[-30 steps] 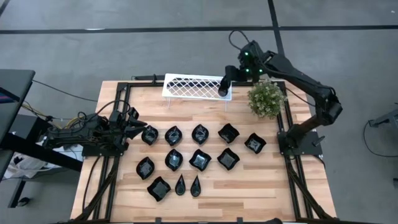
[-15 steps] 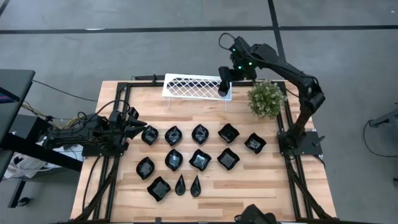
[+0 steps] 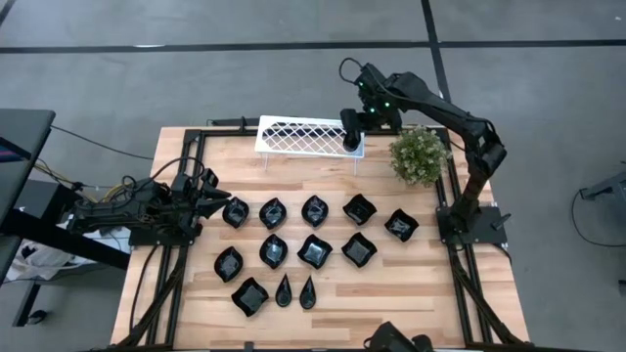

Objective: Pick & Place Mini shaped plates
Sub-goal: Stack the black drop shaped plate on top of the black drop shaped plate on the shelf

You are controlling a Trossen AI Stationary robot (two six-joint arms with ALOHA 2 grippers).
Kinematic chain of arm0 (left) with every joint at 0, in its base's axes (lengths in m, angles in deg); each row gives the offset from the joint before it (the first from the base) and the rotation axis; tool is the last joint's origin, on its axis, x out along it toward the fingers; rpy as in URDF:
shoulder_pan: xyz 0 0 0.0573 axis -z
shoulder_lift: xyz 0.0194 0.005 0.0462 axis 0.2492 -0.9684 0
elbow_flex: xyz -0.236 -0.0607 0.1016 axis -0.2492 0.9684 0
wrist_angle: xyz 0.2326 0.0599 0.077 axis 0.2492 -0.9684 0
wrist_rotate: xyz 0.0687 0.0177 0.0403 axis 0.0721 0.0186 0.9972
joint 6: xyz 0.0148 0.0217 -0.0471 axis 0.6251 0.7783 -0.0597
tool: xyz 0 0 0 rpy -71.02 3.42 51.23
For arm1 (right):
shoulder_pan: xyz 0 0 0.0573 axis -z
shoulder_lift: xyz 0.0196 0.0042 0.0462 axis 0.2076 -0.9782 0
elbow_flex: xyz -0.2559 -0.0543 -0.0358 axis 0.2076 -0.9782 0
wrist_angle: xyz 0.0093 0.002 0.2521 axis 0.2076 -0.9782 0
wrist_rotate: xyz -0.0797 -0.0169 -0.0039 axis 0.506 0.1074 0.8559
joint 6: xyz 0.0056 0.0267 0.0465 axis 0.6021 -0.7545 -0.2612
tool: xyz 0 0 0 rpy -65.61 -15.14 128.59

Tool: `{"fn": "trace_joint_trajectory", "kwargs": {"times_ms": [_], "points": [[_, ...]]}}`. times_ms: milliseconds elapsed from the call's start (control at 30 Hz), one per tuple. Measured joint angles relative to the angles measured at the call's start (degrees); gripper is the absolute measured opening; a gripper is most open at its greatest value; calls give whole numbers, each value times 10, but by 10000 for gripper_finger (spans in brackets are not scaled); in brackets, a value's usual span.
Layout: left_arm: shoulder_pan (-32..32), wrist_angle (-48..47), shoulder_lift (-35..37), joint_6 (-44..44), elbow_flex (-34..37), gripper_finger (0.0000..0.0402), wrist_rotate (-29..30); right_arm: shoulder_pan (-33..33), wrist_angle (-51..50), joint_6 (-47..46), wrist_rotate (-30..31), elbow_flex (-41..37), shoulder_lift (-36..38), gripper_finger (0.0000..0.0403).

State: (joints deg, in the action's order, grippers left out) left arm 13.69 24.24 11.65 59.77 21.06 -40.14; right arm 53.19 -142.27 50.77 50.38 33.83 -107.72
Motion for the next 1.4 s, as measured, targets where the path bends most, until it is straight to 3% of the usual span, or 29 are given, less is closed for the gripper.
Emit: {"fn": "trace_joint_trajectory", "kwargs": {"times_ms": [1033,1400], "points": [[0,10,0,-2,0,82,0,-6,7,16,4,0,-34,1],[0,12,0,-2,0,82,0,-6,5,18,3,0,-34,56]]}}
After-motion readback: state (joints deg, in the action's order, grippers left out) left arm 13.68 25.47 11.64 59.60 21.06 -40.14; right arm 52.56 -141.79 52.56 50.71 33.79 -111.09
